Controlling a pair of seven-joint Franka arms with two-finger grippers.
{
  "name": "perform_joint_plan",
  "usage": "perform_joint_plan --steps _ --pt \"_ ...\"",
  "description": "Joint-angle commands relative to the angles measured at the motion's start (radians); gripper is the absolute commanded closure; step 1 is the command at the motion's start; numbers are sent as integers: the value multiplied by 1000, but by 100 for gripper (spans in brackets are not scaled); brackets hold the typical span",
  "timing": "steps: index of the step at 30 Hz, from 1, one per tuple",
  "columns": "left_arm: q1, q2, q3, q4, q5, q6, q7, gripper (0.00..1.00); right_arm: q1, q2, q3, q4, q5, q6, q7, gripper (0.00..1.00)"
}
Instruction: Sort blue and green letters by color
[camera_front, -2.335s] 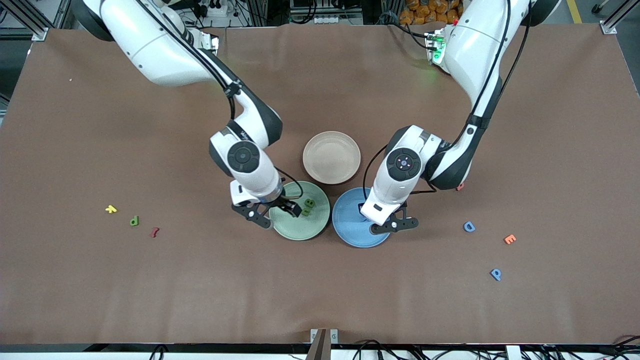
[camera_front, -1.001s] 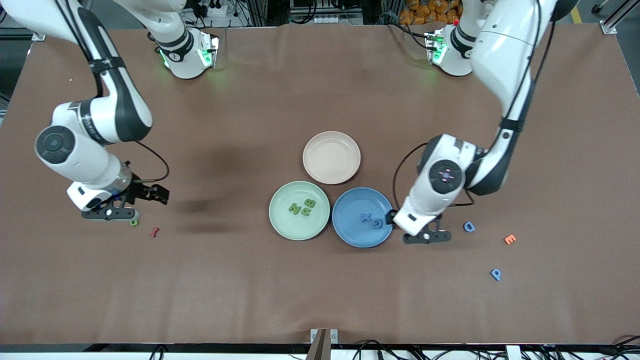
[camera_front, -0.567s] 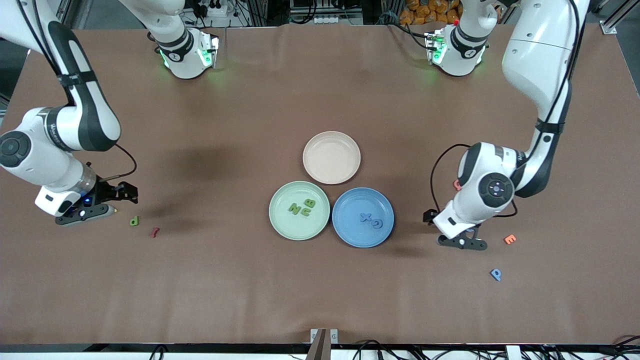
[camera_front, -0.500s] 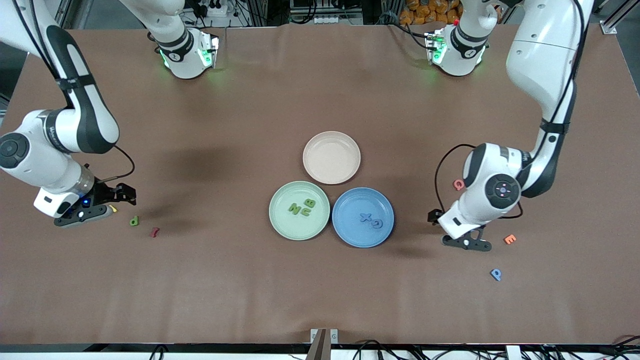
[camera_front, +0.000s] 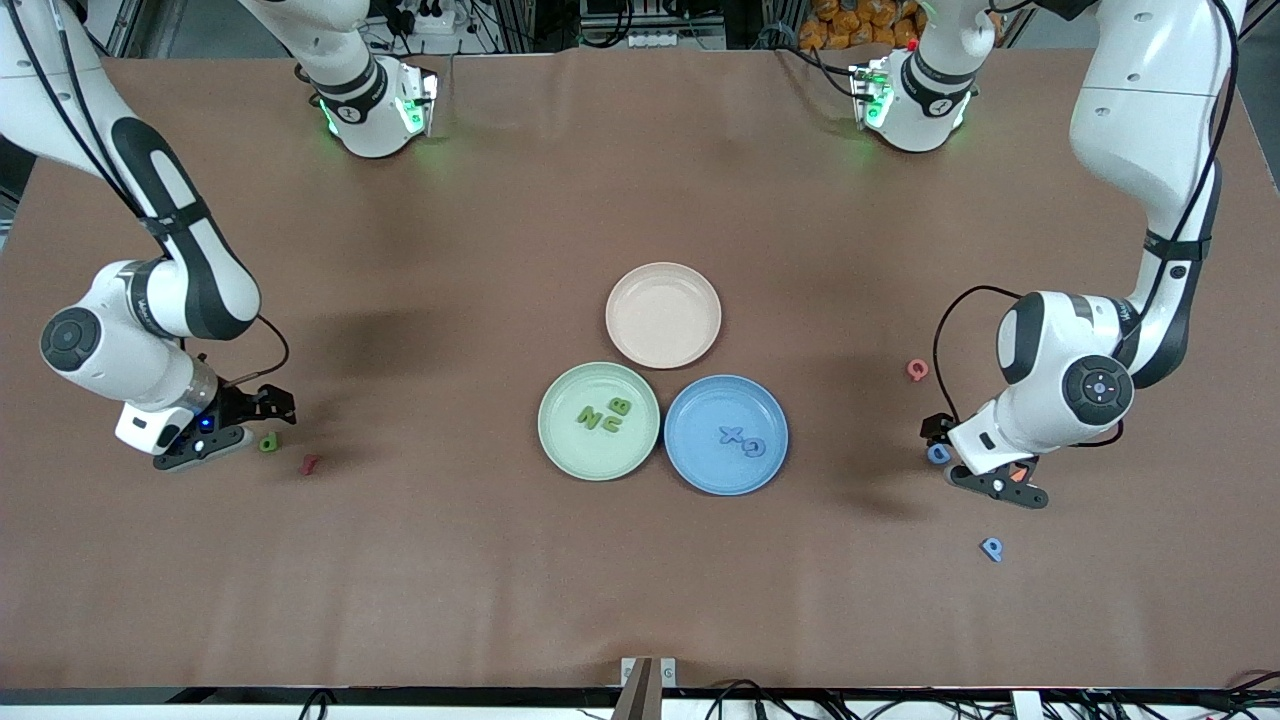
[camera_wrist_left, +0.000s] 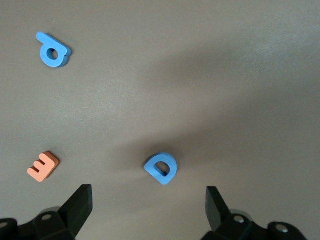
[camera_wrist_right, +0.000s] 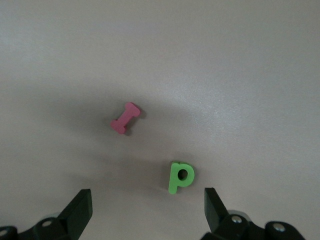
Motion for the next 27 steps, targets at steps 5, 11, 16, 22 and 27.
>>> perform_joint_plan --steps 5,11,16,22,27 --pt "-7 15 -3 -20 12 76 1 0 22 70 -26 91 5 -20 -14 11" --pt "-7 28 -3 -26 11 106 -6 0 49 104 -53 151 3 -86 -11 18" --pt "9 17 -4 -109 0 231 -8 0 55 110 -62 152 -18 -88 -8 21" --pt "15 3 -4 -138 -2 264 -6 0 65 123 -81 155 -32 -84 -6 26" --pt "15 -6 -4 -158 -2 267 -6 0 68 126 -84 155 -44 -84 -6 32"
